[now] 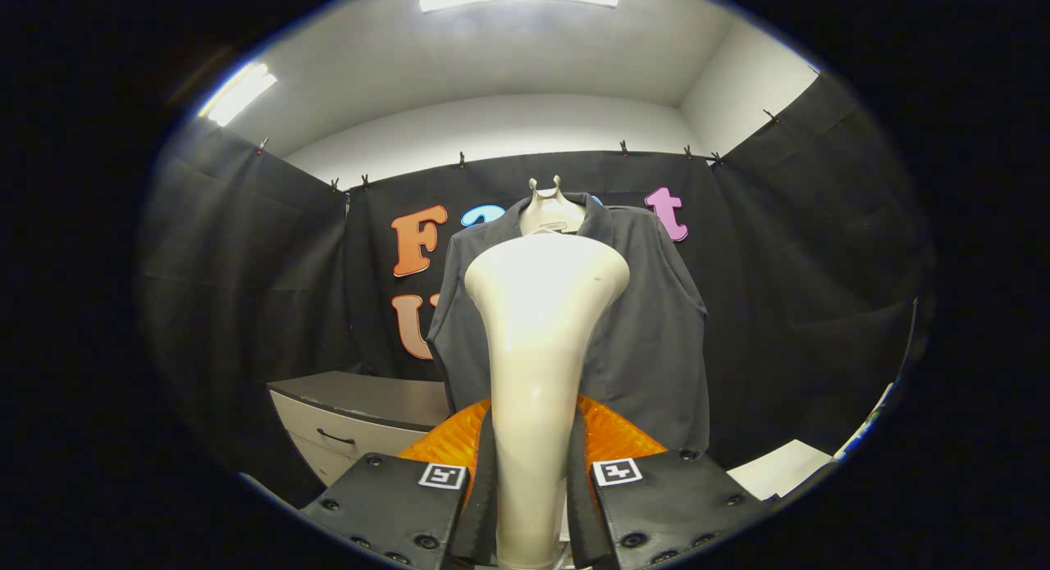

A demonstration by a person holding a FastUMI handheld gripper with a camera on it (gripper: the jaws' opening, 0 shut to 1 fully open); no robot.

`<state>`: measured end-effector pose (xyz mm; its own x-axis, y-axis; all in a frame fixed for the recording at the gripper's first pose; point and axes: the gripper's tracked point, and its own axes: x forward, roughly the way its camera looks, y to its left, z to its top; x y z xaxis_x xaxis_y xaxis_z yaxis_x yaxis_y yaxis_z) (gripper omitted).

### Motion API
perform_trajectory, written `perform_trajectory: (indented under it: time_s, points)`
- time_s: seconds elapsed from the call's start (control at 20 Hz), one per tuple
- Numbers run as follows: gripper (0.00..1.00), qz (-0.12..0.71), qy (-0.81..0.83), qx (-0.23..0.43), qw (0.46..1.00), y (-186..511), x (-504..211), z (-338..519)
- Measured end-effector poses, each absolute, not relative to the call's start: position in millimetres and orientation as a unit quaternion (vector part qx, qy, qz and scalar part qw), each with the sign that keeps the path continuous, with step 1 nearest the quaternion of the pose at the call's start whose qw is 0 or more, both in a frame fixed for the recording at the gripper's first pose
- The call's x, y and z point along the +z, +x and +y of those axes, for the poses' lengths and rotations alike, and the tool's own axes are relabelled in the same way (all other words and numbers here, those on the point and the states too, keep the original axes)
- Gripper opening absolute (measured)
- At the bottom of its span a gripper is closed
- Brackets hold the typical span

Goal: Iron the clothes twice with a garment steamer, once on the left side and once on the right side.

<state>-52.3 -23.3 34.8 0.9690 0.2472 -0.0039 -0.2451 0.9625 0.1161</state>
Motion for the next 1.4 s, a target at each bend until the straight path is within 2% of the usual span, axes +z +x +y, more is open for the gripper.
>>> perform_trajectory:
  time_s: [1.4]
  points:
    - [0.42,0.019,0.067,0.132,0.989,-48.1,29.6,-27.2]
